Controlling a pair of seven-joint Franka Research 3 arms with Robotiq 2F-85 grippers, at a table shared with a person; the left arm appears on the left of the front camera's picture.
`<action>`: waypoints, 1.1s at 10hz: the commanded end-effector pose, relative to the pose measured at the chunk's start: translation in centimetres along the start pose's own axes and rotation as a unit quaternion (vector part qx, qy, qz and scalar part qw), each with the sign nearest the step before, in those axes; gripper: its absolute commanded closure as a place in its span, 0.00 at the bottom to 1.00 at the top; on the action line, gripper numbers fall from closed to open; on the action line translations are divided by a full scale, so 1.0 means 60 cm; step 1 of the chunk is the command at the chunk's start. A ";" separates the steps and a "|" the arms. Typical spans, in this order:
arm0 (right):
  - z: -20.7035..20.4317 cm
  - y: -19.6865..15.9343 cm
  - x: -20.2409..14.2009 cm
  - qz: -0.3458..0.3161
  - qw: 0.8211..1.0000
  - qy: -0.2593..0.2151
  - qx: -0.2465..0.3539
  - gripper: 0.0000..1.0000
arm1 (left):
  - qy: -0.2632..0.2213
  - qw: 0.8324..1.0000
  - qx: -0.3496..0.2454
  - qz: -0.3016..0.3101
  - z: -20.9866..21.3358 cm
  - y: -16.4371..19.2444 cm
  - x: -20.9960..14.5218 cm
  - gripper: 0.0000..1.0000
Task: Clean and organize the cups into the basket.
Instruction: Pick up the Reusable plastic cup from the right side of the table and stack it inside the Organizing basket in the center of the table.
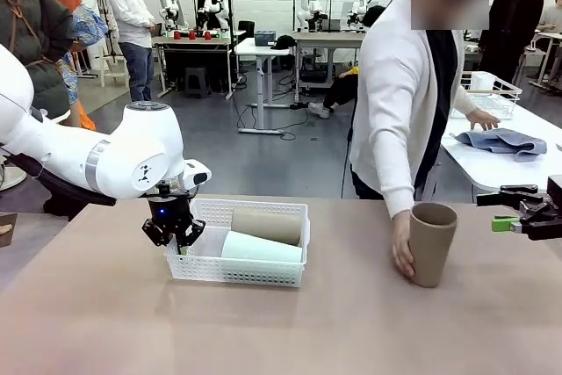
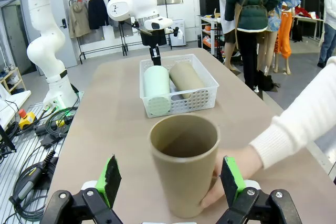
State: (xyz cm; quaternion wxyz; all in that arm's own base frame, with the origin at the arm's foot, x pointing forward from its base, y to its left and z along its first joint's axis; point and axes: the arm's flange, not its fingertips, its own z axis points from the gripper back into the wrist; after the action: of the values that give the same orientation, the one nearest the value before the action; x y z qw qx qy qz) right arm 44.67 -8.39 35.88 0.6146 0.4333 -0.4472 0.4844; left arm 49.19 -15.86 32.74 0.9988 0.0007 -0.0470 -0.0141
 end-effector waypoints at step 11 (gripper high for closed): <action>-0.012 -0.054 -0.092 0.067 0.997 0.043 0.011 0.00 | 0.002 1.000 0.001 -0.001 -0.003 -0.001 -0.001 1.00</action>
State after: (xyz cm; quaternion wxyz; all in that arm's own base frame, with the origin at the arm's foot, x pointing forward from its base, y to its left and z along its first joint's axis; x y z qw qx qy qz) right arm 45.97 -9.39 31.21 0.6013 0.3940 -0.4513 0.5287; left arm 49.19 -15.86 32.74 0.9988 0.0007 -0.0470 -0.0141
